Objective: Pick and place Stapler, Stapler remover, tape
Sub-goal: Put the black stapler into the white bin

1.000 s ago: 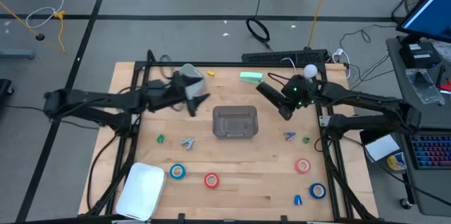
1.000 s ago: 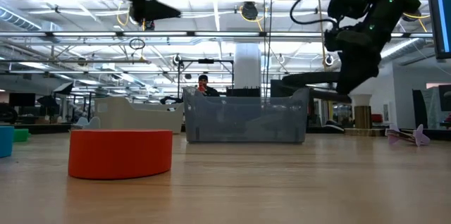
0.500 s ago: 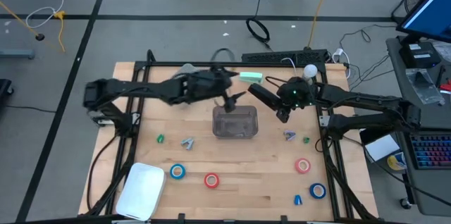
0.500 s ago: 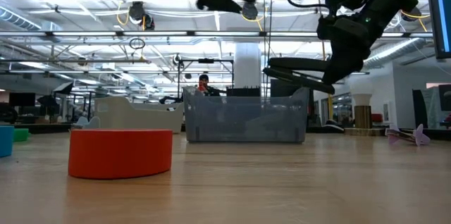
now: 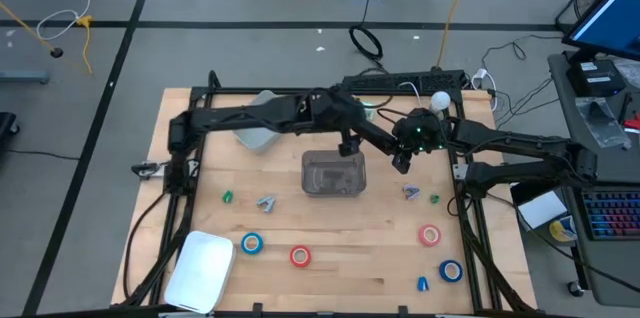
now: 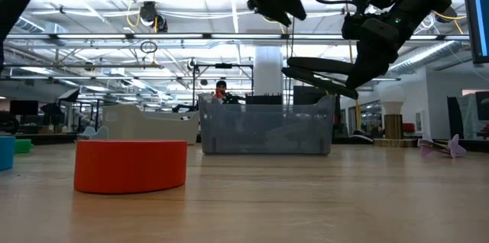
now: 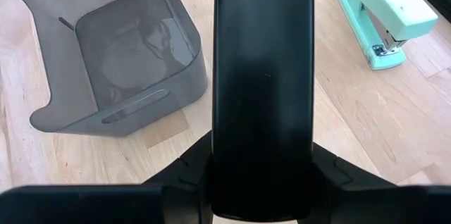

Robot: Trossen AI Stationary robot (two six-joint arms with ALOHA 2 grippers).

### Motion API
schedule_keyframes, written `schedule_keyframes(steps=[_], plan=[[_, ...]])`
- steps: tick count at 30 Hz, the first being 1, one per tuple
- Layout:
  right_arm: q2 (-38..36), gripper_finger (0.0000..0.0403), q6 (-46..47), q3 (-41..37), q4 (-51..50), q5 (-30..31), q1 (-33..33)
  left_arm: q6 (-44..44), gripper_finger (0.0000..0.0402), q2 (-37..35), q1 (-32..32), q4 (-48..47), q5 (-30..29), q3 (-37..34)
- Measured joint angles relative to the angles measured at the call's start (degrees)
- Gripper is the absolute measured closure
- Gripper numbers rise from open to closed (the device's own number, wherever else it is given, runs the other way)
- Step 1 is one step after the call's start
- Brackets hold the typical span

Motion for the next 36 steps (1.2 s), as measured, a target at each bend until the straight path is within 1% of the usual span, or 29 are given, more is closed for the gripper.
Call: schedule_keyframes(steps=[4,9,14,20,23,25,28,36], plan=[[0.0,0.0281,0.0,0.0,0.0,0.0,0.0,1.5,0.0037,2.6,-0.1,-3.1,0.4,3.1],[0.0,0.0281,0.0,0.0,0.0,-0.1,0.1,1.4,0.0037,3.7,0.6,-4.7,1.0,3.1],[0.0,0.0281,-1.0,0.0,0.5,-0.2,1.6,1.5,0.0037,3.6,1.7,-3.3,1.2,3.1],[0.0,0.0281,-1.1,0.0,1.8,-0.2,4.0,1.0,0.0037,4.9,2.6,-3.4,6.1,3.1],[0.2,0.0281,-1.1,0.0,2.0,-0.1,4.6,1.9,0.0037,6.2,1.8,-3.0,7.0,3.0],[0.3,0.0281,-1.0,0.0,1.7,-0.2,4.6,2.7,0.0037,6.5,1.2,-4.7,7.1,3.0],[0.4,0.0281,-1.2,0.0,1.9,0.0,4.6,3.8,0.0037,7.5,0.4,-3.9,7.1,3.1],[0.4,0.0281,-1.3,0.0,2.2,-0.2,5.9,2.7,0.0037,8.6,0.5,-4.1,7.3,3.0]])
